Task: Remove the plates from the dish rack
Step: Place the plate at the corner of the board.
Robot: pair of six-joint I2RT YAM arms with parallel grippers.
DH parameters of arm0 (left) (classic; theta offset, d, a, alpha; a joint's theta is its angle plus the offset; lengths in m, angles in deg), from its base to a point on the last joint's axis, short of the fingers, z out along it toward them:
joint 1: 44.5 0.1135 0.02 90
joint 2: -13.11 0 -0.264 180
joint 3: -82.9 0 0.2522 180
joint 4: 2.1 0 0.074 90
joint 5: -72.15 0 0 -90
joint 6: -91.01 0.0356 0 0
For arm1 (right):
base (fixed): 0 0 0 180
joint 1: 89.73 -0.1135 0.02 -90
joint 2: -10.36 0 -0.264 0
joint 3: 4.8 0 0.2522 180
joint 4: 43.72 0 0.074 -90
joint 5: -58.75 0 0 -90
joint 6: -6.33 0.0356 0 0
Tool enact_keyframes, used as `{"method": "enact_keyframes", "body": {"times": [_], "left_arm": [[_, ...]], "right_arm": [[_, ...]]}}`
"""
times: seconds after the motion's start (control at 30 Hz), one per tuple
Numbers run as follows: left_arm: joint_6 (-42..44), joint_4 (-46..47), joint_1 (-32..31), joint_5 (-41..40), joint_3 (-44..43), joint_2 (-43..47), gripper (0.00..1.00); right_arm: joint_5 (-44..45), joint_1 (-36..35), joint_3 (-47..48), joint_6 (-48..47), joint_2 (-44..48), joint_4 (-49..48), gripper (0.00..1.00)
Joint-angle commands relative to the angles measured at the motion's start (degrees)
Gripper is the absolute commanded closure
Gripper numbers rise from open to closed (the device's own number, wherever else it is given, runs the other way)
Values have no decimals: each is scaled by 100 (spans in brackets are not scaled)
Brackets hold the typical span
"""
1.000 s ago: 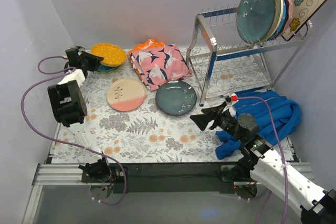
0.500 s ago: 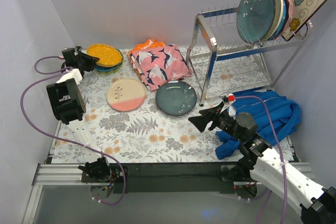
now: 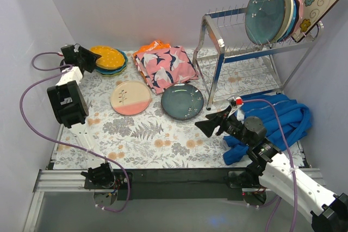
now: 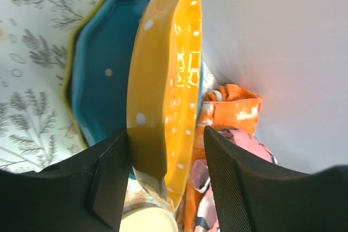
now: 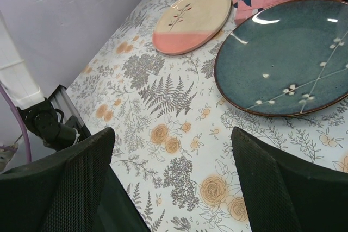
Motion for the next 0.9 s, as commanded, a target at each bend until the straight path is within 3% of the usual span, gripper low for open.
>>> {"method": "enact_keyframes", "body": {"times": [0.0,0.47,0.67,0.87], "left_arm": [[300,-394,4,-438,-205,443,48],[564,-1010,-4,-992,-12,812,48],[608,-1010,4,-764,-38,664,57],[617,-852,4,-432,14,409,59]], "right_arm": [[-200,-10,153,-31,-57,-301,9],[-148,-10,144,-110,-31,-292,10],[-183,-19,162,-110,-93,-301,10],[-183,-19,162,-127,-101,-301,11]]}}
